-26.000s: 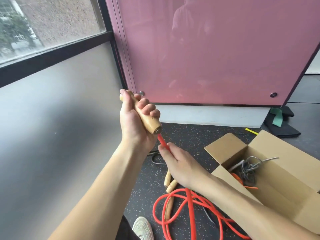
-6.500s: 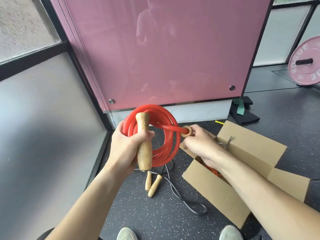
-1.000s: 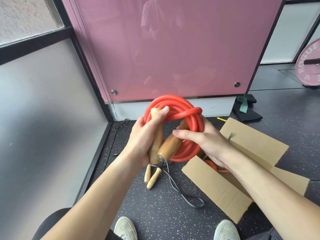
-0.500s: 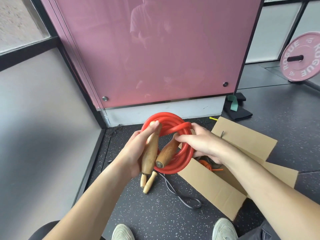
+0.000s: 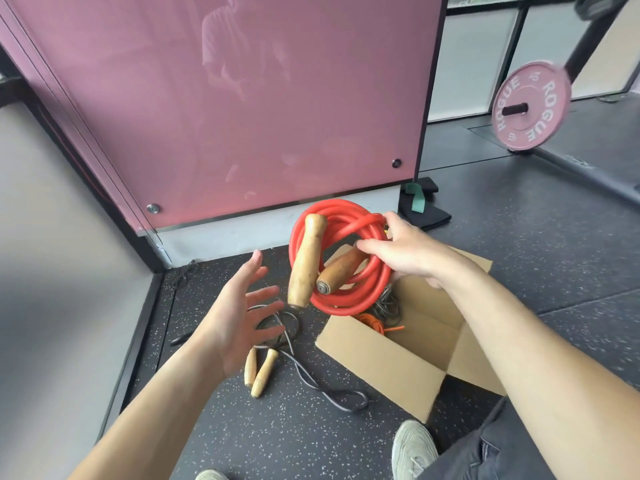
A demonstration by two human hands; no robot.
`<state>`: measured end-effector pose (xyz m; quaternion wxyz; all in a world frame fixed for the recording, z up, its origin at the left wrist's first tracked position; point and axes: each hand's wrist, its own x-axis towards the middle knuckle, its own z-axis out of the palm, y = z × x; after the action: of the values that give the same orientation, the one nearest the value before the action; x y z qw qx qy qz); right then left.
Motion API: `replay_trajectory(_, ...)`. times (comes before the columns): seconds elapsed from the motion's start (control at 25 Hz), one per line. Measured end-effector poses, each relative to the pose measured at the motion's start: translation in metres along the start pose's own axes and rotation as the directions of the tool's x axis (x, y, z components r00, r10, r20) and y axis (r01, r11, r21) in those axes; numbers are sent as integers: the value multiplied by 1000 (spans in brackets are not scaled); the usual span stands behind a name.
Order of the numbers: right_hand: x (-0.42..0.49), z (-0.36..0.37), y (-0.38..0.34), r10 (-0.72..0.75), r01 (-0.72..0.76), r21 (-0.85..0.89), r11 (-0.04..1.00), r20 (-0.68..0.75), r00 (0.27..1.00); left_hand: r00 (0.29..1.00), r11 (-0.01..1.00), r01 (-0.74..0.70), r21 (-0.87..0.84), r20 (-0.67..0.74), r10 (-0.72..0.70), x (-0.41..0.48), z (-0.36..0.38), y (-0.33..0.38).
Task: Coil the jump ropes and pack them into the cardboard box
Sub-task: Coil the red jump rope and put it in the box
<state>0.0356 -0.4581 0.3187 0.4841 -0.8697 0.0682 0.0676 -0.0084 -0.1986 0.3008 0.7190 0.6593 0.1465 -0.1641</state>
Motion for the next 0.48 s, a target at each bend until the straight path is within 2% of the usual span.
replay_trajectory(0.12,8,-31,20,8,-37,-183,982,-160,987,996,996,-88,36,-18,88,-6,-4,5)
replay_trajectory(0.2,12,-42,36,78,-128,-223,966,-218,973,991,988,-130,80,6,130,-7,-5,9)
replay_trajectory(0.28,15,-41,56,199,-235,-141,962,-230,952,994,987,-105,120,21,103,2,7,9)
replay_trajectory(0.36,19,-35,77,327,-328,28,944,-193,925,997,977,-43,208,69,30,24,38,5)
replay_trajectory(0.48,37,-34,100,388,-377,99,921,-140,911,989,954,-25,300,146,-20,77,99,-10)
